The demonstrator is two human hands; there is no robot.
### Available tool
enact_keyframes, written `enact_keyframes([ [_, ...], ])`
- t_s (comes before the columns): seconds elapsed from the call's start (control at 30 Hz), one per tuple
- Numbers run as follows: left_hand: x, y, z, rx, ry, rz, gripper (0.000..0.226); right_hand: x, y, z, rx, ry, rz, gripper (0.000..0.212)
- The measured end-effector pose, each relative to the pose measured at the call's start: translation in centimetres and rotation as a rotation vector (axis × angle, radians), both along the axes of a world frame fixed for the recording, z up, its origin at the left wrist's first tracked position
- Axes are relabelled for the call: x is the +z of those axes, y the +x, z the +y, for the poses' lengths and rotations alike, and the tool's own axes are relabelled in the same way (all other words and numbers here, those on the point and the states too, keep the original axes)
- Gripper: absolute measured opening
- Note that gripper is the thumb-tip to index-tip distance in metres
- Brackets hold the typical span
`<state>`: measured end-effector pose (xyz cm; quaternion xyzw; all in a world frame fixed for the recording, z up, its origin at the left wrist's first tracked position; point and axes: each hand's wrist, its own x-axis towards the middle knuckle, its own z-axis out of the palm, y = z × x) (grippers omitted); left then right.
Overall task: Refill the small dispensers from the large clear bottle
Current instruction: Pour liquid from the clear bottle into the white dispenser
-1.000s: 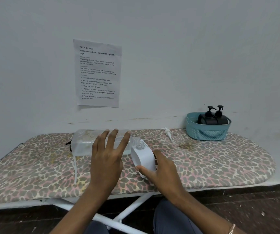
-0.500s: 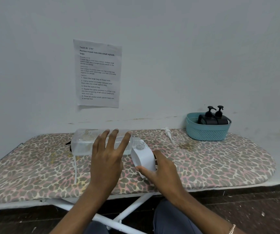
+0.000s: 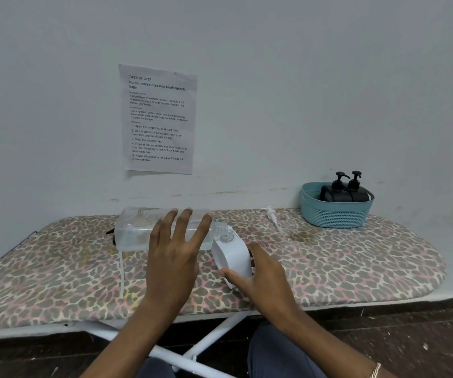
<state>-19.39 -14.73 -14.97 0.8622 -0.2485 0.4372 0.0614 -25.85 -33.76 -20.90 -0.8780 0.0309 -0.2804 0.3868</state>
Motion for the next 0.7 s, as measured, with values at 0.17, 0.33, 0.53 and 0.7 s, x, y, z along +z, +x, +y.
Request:
enact_keyframes([
  [0.17, 0.0, -0.01, 0.0, 0.001, 0.006, -0.004, 0.09, 0.03, 0.02, 0.03, -0.004, -0.004, -0.002, 0.052],
  [0.33, 0.01, 0.03, 0.01, 0.003, 0.007, -0.005, 0.09, 0.03, 0.07, 0.02, -0.001, -0.002, -0.003, 0.051],
  [0.53, 0.06, 0.03, 0.01, -0.001, 0.007, -0.012, 0.09, -0.01, 0.06, 0.04, -0.002, -0.003, -0.002, 0.052],
  [0.7, 0.08, 0.03, -0.01, 0.0, 0.011, -0.012, 0.09, -0.01, 0.06, 0.01, -0.003, -0.001, -0.002, 0.049],
])
